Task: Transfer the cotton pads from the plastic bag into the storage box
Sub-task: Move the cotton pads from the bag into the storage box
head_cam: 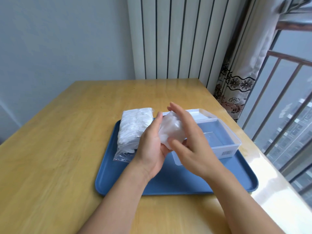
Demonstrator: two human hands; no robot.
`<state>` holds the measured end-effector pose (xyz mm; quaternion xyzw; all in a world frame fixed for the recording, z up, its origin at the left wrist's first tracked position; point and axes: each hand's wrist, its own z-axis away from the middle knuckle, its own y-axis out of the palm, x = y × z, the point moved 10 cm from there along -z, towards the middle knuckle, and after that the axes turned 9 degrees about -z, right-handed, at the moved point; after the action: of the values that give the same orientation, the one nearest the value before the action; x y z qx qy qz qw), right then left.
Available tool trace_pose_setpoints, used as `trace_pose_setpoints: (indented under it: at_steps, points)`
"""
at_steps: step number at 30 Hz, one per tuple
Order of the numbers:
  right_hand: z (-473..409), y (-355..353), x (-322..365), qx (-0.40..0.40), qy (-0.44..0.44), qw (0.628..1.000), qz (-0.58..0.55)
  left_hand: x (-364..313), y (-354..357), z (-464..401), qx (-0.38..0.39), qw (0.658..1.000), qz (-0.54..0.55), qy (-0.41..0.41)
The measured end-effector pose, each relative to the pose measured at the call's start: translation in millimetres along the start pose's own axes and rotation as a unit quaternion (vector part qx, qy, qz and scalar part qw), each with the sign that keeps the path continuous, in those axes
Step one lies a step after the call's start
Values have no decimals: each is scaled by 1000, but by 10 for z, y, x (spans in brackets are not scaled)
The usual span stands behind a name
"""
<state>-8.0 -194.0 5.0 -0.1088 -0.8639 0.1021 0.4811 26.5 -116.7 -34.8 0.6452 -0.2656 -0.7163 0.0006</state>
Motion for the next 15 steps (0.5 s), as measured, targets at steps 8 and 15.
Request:
trace_pose_setpoints:
  at_steps: [8,15]
  points:
    - [6,92,0,9,-5,999,52,24,-135,-46,-77,995,62,14]
    - [-66,-252,184,-45,-1,989,139,-15,25,-7,-21,998,-26,44]
